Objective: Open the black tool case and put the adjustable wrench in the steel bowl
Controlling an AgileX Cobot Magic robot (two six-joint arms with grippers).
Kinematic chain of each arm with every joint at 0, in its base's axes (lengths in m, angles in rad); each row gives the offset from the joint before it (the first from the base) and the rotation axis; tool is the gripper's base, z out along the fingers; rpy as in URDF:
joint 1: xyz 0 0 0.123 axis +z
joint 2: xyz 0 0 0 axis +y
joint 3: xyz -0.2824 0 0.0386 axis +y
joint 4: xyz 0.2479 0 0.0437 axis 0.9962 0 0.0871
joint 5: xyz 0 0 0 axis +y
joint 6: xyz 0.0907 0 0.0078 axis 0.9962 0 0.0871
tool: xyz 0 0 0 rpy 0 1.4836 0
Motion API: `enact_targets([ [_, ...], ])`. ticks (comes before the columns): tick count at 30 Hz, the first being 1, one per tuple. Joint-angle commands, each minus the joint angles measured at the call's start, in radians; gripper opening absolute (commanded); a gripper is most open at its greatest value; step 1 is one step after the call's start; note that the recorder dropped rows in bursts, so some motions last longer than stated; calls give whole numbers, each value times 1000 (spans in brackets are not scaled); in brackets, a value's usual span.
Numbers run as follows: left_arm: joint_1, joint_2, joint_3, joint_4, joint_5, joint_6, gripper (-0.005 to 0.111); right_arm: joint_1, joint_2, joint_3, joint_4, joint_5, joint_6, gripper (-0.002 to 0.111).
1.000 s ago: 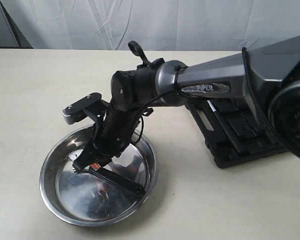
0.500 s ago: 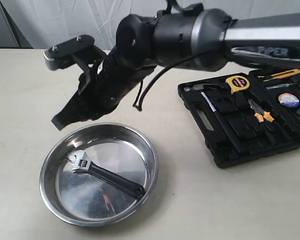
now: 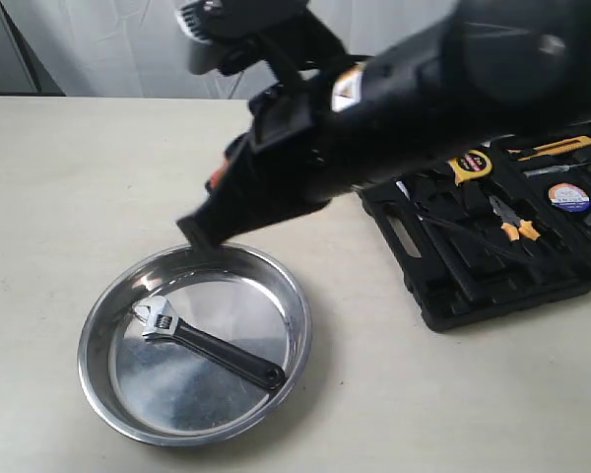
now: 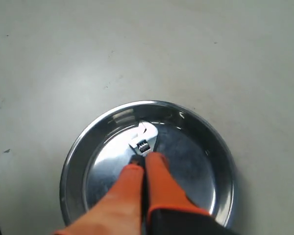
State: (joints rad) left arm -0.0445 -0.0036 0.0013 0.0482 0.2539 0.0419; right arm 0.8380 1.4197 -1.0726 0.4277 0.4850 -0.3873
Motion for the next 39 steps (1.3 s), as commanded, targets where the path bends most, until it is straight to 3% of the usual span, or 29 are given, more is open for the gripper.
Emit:
enact_targets([
  [1, 2, 4, -1, 0, -15, -4, 0, 2, -179, 154, 8, 44, 1, -1],
  [6, 2, 4, -1, 0, -15, -4, 0, 1, -294, 192, 5, 219, 1, -1],
  [11, 2, 4, -1, 0, -15, -4, 0, 1, -352, 190, 68, 229, 1, -1],
  [16, 2, 4, -1, 0, -15, -4, 0, 1, -418, 203, -68, 221, 118, -1],
  [19, 2, 4, -1, 0, -15, -4, 0, 1, -486, 254, -165, 139, 262, -1],
  [25, 2, 4, -1, 0, -15, -4, 0, -4, -634, 477, -325, -223, 430, -1],
  [32, 2, 4, -1, 0, -15, -4, 0, -250, -742, 729, -260, -476, 445, -1],
  [39, 2, 4, -1, 0, -15, -4, 0, -516, -930, 869, -336, -528, 432, -1],
])
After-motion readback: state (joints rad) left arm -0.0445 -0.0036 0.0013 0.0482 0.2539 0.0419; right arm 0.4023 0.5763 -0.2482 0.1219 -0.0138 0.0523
